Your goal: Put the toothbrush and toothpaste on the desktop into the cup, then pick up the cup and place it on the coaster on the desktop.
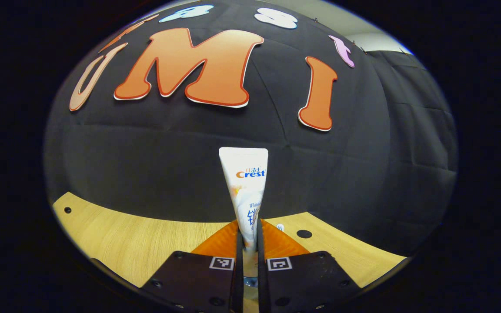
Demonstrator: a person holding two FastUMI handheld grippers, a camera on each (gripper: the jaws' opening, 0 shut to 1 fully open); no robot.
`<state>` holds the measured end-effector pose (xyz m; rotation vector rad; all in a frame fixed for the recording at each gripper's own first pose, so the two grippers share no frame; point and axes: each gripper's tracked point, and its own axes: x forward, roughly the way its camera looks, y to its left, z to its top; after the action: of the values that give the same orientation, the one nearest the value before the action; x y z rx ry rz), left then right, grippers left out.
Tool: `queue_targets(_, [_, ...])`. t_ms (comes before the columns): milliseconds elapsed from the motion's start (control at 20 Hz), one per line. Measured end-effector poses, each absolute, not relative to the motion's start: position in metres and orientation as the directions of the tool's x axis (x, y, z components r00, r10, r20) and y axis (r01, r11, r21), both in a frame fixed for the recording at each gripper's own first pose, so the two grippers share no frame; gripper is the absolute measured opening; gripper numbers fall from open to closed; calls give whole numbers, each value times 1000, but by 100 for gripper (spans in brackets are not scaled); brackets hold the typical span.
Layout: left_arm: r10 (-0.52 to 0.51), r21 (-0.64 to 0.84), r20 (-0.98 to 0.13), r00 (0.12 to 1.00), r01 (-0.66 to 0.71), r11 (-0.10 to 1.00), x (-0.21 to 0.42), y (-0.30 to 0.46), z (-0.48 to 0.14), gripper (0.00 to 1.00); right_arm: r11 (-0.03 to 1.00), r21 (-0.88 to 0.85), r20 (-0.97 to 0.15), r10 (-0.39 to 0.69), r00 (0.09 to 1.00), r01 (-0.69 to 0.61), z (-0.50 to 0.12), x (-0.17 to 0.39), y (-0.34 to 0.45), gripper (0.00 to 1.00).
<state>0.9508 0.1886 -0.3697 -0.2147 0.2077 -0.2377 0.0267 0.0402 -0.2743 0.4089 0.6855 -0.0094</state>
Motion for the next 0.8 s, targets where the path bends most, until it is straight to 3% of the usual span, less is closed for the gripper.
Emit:
queue_targets(550, [-206,-159,-299,932,164,974,946,178,-433,13,925,364,-627,153,764,114,-285,40,23,98])
queue_targets(800, [-237,-180,-368,899,181,967,936,172,-449,17,917,380,-626,162,763,118,-283,46,25,99])
